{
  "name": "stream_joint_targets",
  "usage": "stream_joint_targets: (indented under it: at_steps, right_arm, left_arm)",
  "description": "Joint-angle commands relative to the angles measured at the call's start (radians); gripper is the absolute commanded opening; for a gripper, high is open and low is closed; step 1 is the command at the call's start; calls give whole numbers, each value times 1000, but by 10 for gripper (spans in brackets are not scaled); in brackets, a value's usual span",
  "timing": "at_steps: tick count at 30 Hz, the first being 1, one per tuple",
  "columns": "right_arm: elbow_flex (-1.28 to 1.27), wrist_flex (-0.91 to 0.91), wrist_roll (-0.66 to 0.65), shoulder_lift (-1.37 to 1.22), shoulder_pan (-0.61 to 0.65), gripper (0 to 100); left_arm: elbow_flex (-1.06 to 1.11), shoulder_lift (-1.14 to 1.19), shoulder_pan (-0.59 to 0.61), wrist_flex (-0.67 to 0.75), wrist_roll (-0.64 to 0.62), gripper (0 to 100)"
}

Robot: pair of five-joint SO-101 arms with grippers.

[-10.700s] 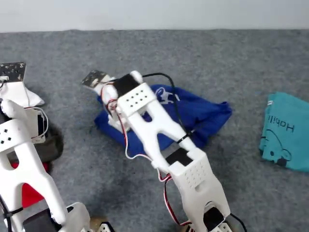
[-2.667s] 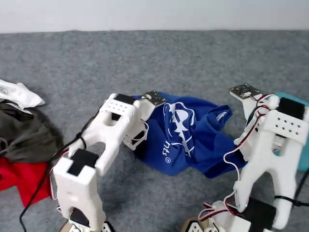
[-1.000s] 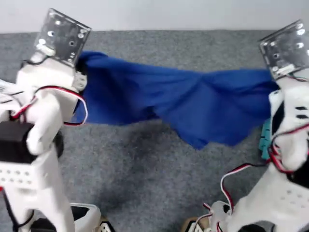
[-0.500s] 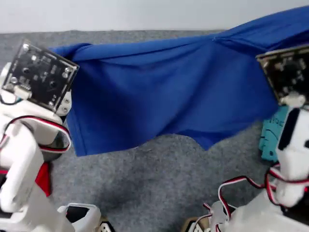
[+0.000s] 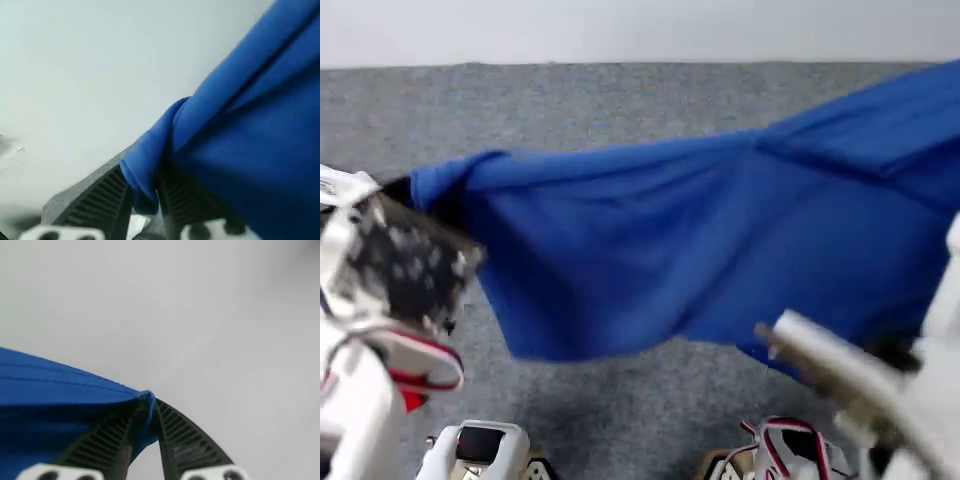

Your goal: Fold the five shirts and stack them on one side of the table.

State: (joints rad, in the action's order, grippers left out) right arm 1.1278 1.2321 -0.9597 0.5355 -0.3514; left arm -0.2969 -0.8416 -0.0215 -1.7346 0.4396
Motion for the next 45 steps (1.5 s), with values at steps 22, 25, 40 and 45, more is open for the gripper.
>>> stream_joint_targets:
  at_steps: [22, 25, 40, 45]
  right_arm:
    - [-815, -54, -69, -16, 136, 10]
    - [-1007, -263, -72, -16, 171, 10]
    - [-1316, -1152, -195, -357, 265, 10]
    - [-1208, -1184, -207, -495, 278, 10]
  left_arm:
    - [556, 138, 0, 416, 43, 15]
    - [581, 247, 2, 526, 46, 15]
    - [374, 793, 124, 847, 120, 15]
    - [213, 965, 137, 818, 160, 15]
